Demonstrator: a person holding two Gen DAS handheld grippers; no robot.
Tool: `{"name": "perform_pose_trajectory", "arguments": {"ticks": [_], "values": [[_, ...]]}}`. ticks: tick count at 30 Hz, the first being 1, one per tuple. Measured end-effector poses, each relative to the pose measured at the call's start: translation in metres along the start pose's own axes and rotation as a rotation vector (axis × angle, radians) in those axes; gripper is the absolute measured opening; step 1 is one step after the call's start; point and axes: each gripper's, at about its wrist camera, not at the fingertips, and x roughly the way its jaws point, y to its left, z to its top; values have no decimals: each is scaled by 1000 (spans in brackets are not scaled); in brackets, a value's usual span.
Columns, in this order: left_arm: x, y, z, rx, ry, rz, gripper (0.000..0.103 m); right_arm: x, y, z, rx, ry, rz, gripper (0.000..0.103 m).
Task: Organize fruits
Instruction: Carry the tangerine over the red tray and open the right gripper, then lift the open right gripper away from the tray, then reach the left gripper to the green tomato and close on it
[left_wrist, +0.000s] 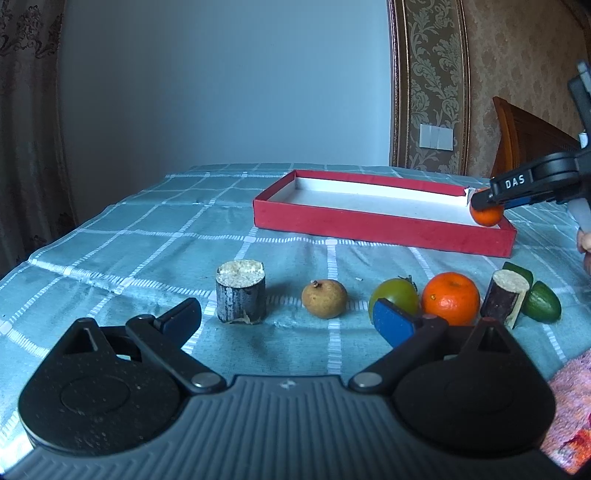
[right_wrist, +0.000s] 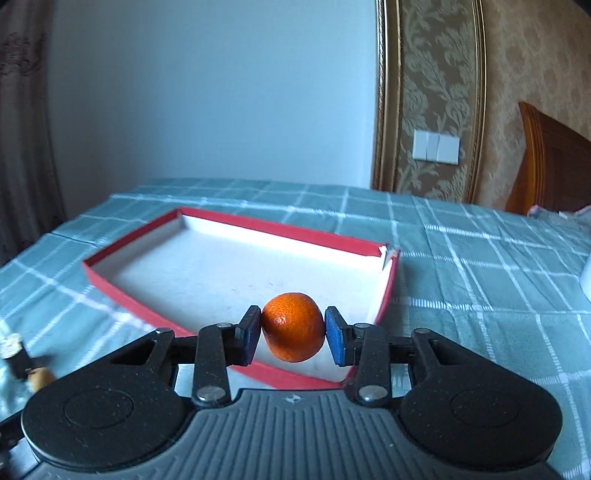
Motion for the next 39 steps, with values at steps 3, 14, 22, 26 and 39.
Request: {"name": "perform_pose_trajectory", "arguments": {"ticks": [3, 14, 22, 26, 39], "values": [[0, 1, 0, -5, 0, -8, 99, 21, -7, 2, 33, 90, -23, 38], [0, 1, 0, -20, 3, -11, 99, 73, 93, 52, -166, 139, 103, 64], [2, 4, 1, -34, 6, -44, 99, 89, 107, 33, -276, 251, 85, 64], [1, 5, 1, -37, 4, -43, 99, 75, 101, 25, -261, 291, 164, 64], [-11, 13, -3, -91, -10, -32, 103, -49, 45, -9, 31, 5, 222, 74]]}}
